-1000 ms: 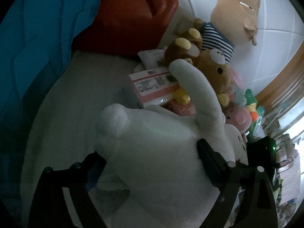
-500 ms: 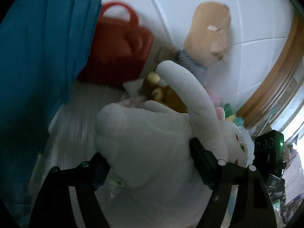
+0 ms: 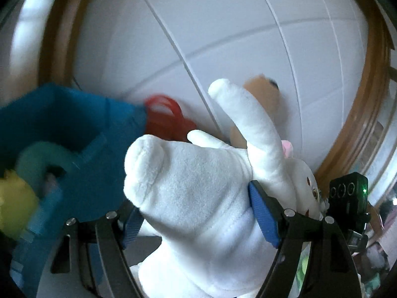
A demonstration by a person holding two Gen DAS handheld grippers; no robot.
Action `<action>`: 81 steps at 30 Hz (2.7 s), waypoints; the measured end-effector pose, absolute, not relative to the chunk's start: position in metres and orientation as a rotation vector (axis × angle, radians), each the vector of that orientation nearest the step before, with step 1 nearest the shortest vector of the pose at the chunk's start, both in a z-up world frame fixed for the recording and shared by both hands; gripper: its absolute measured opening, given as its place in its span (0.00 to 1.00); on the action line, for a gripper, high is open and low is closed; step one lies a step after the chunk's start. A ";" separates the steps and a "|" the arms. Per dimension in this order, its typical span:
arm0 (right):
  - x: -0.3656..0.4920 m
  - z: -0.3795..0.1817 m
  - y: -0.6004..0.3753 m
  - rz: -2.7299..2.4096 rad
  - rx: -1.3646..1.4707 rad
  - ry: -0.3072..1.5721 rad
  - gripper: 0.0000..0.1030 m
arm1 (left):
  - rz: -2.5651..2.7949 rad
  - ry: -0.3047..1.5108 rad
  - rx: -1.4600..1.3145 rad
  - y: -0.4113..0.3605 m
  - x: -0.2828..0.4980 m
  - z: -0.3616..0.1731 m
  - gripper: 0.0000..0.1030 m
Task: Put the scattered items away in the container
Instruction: 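Lift the white plush and carry it with both grippers to the crate, then open both grippers to release the white plush into the crate, then withdraw both grippers from the crate toward the remaining toys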
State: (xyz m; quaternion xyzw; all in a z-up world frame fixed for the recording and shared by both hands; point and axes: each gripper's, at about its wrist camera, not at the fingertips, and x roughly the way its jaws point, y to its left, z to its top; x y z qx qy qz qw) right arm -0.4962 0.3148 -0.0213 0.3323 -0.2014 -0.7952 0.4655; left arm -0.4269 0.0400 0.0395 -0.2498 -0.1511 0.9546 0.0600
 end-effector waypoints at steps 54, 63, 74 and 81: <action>-0.556 0.030 -0.016 -2.036 1.034 -0.102 1.00 | 3.092 -0.717 -1.259 -0.241 -0.402 0.029 1.00; -0.510 0.031 0.070 -2.082 0.995 -0.093 1.00 | 3.193 -0.444 -1.163 -0.141 -0.368 0.052 1.00; -0.451 0.041 0.190 -2.138 0.943 -0.019 1.00 | 3.195 -0.343 -1.083 -0.003 -0.324 0.060 1.00; -0.412 0.039 0.247 -2.184 0.915 0.038 1.00 | 3.176 -0.292 -1.067 0.052 -0.302 0.046 1.00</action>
